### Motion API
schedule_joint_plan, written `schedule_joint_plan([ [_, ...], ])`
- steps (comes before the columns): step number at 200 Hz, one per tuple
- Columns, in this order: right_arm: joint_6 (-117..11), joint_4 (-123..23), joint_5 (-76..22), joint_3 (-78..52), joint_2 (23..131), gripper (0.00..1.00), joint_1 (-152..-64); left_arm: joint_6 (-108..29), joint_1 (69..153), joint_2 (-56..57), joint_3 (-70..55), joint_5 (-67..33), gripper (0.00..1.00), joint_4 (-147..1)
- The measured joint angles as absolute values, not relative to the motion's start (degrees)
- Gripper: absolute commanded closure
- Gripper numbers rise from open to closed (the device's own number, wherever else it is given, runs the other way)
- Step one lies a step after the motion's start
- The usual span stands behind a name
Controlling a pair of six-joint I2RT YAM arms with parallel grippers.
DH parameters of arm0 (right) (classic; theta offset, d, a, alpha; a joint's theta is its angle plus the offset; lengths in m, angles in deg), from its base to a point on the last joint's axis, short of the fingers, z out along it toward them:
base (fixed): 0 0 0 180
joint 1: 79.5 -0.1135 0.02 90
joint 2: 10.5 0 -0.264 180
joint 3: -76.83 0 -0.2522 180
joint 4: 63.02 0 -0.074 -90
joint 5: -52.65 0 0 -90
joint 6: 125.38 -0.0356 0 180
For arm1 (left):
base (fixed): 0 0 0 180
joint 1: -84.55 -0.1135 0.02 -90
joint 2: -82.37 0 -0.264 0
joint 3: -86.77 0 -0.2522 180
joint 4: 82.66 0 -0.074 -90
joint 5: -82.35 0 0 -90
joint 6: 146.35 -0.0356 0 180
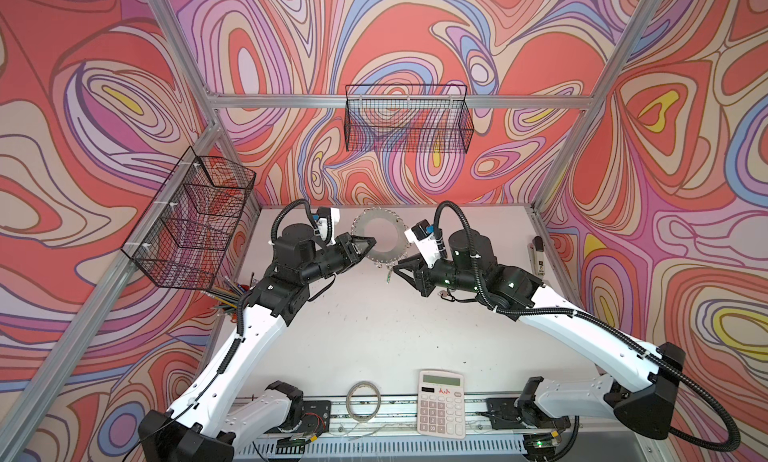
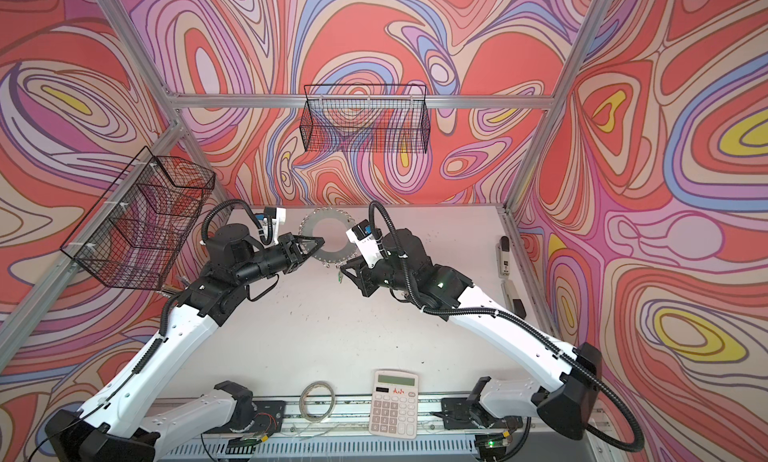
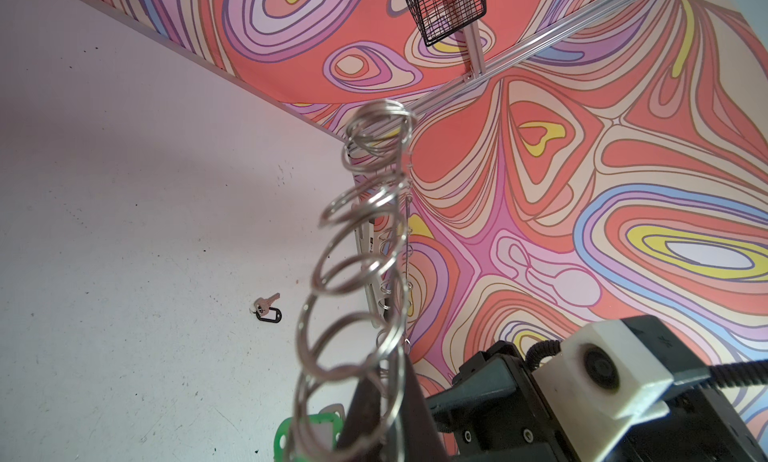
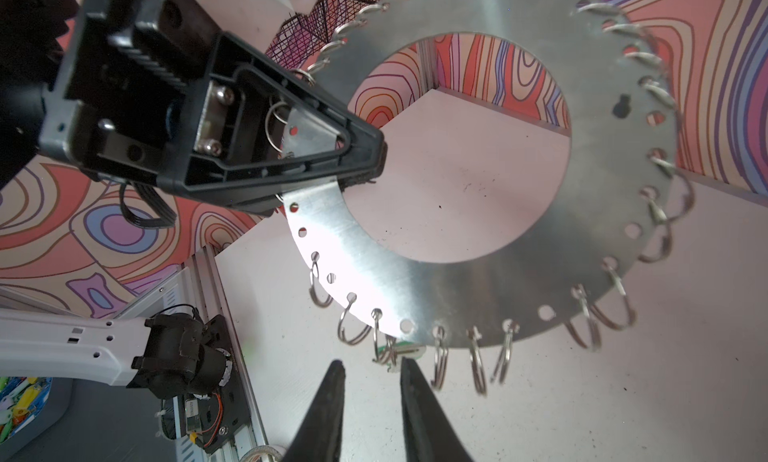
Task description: Put the keys on the keyring
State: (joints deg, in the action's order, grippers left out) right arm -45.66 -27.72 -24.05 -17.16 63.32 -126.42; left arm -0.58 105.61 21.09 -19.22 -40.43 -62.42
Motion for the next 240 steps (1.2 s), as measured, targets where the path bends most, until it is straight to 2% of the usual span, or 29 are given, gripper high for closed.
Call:
schedule_joint_plan([
  [124,-45.49,-31.96,-25.34,-19.98,64.08,0.7,-126.42,-0.32,105.61,21.09,-19.22,-40.41,1.0,-62.17],
  [181,-45.9,-34.54,-25.38,-20.72,64.08,0.78,-126.42,-0.14,105.61,21.09,-19.22,-40.36,1.0,-62.2],
  [240,-46.62,-36.2,-25.56,-21.51,64.08,0.81,-126.42,0.16,105.61,21.09,-19.22,-39.97,1.0,-62.22],
])
